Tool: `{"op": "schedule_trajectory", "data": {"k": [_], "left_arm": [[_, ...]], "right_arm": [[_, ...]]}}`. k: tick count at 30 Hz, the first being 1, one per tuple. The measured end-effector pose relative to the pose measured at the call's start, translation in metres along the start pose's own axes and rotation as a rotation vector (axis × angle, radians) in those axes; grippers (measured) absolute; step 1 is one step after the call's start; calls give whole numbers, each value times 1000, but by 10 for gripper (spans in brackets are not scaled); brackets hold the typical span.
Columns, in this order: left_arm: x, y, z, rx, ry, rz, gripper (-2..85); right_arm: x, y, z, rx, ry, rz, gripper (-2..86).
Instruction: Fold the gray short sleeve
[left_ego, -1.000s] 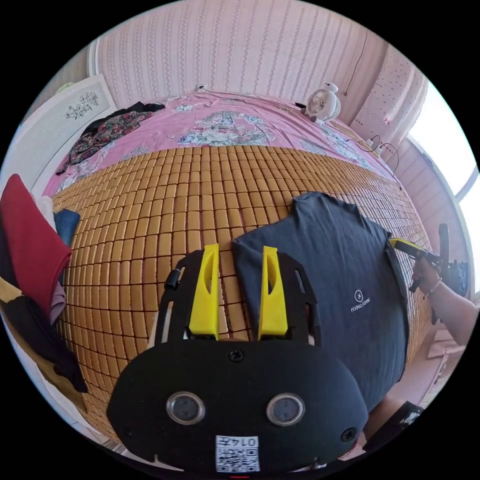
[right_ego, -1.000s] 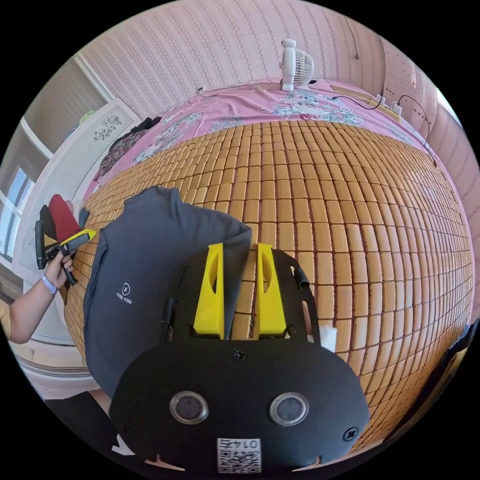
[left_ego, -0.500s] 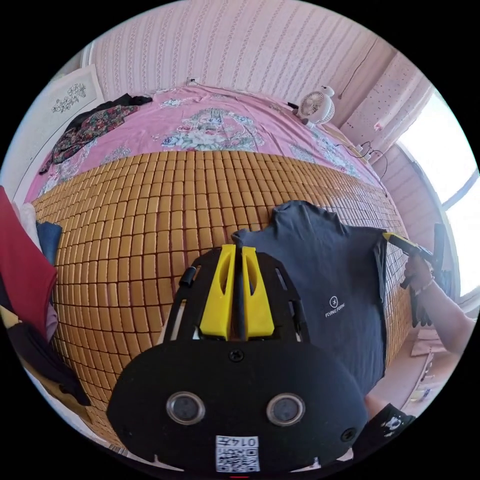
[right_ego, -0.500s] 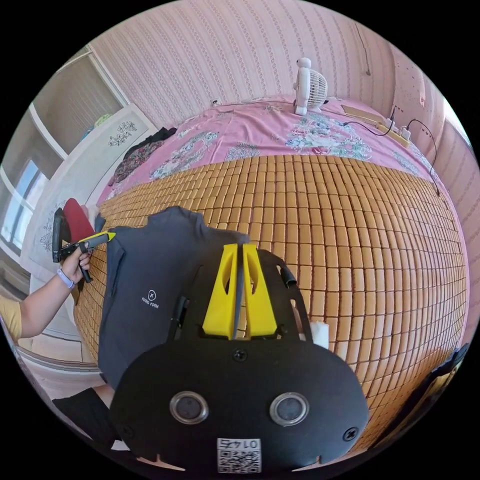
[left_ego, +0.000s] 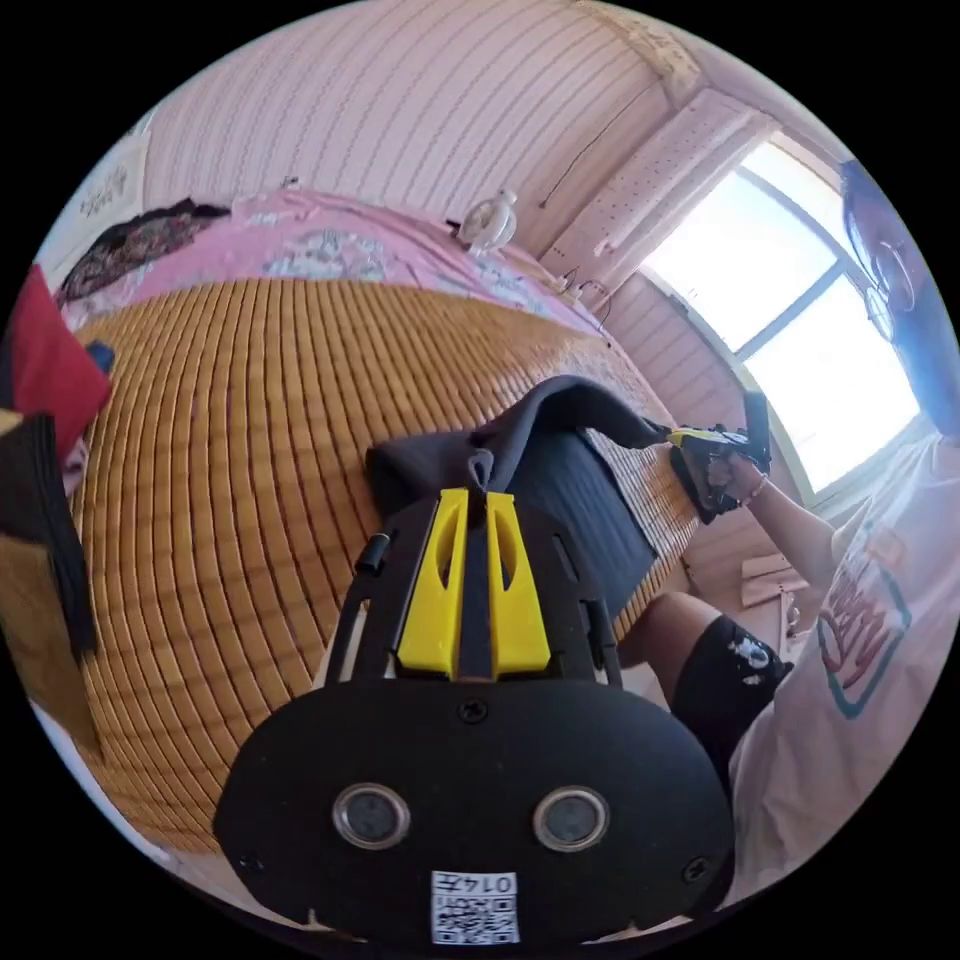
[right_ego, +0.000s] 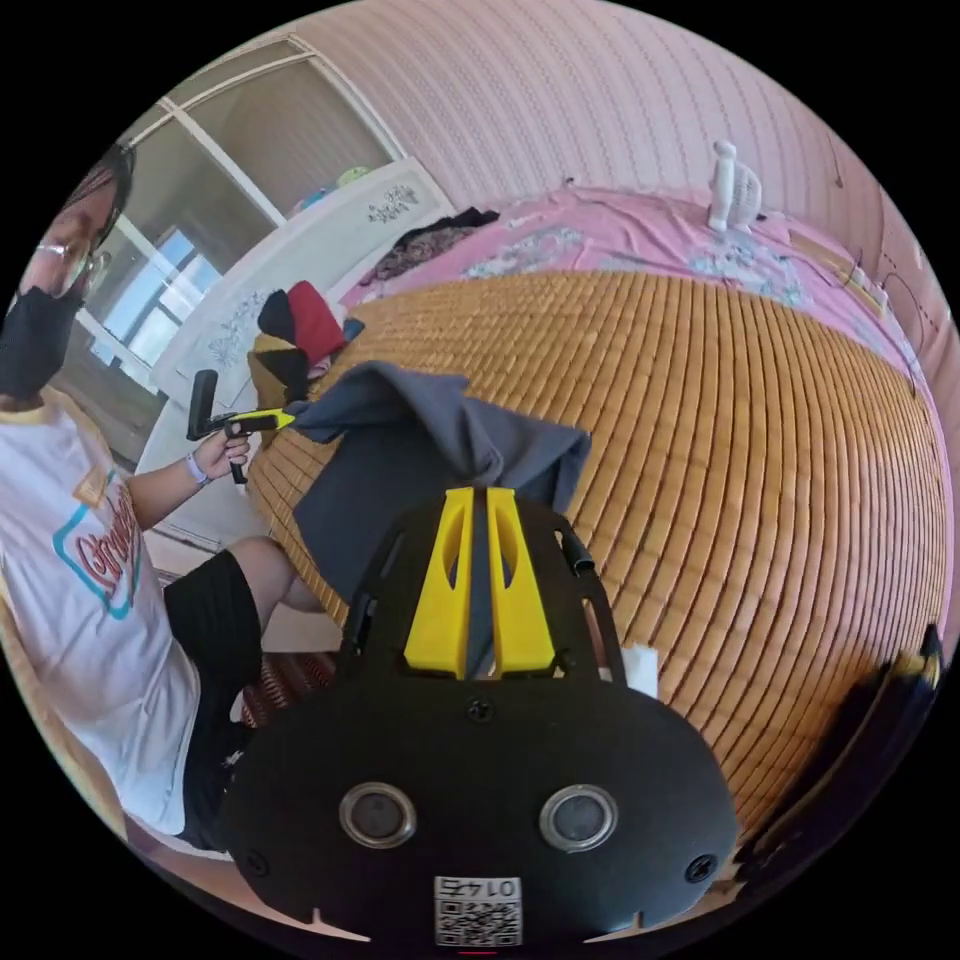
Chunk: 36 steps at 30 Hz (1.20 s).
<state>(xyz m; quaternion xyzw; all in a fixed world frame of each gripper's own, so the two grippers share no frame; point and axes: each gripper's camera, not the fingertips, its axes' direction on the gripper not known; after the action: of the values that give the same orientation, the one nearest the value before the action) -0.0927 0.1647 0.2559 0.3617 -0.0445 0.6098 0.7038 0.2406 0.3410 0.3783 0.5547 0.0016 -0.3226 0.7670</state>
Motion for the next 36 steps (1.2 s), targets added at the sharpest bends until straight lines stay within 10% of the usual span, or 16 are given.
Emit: {"op": "schedule_trajectory", "data": {"k": [17, 36], "left_arm": [[24, 171, 51, -127, -324, -181, 64], [-4, 243, 10, -115, -297, -328, -10]], "right_arm": [[-133, 206, -11, 270, 150, 346, 70], [-133, 174, 44, -18, 292, 290, 90]]}}
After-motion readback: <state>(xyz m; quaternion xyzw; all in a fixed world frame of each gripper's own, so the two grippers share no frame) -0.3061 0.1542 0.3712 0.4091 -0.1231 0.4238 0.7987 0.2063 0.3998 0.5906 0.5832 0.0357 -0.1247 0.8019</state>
